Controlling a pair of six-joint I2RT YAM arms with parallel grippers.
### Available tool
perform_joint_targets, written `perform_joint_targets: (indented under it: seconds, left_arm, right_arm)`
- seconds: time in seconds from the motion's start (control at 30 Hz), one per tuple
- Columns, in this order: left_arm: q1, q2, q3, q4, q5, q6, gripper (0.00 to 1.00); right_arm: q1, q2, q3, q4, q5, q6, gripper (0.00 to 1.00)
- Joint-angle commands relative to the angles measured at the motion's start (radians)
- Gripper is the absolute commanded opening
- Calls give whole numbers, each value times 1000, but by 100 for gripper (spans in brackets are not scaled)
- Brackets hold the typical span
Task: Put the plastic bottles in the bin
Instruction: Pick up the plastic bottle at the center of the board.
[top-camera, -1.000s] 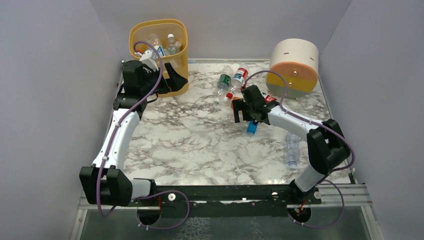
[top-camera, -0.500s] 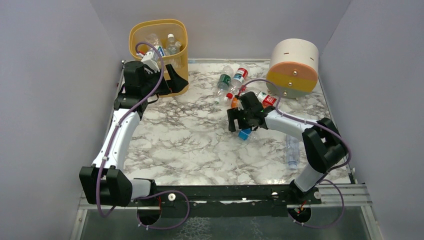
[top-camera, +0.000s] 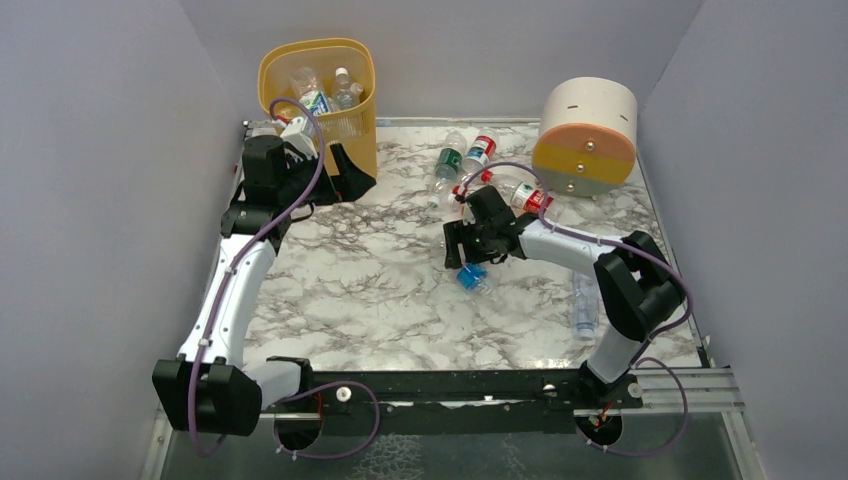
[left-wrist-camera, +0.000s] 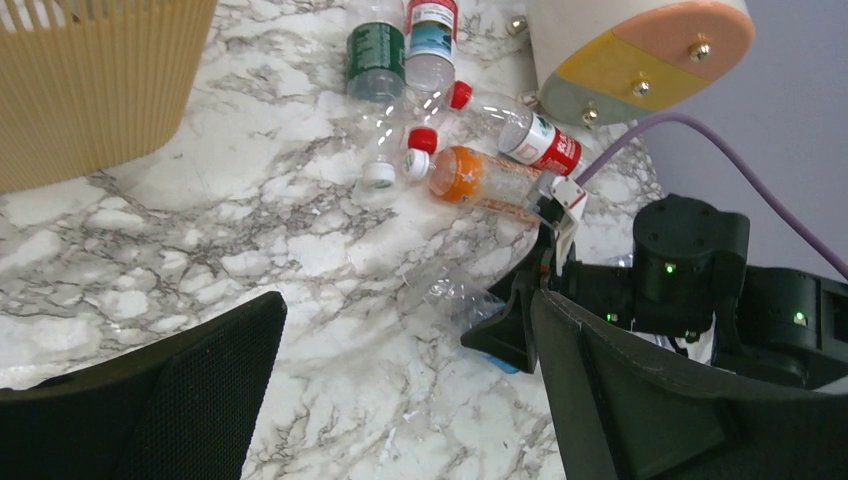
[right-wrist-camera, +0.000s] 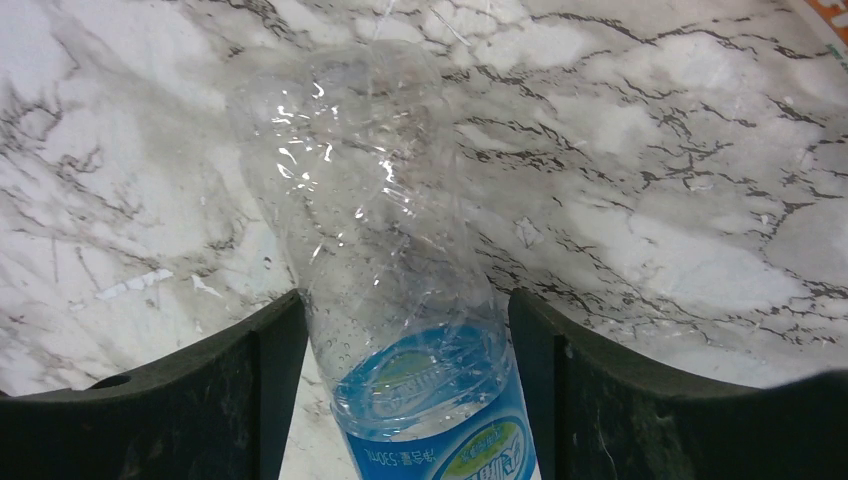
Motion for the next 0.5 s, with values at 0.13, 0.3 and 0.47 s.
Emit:
perform_joint_targets:
  seconds: [0.13, 0.3, 0.47]
  left_arm:
    - [-3, -266, -281, -70, 118, -82, 99]
    - [-3, -355, -456, 33, 148, -208, 99]
    - [-3, -387, -563, 224, 183, -374, 99]
  right_arm:
    - [5, -90, 22, 13, -134, 44, 74]
    - [5, -119, 47, 21, -191, 69, 74]
    - [5, -144, 57, 51, -238, 120, 74]
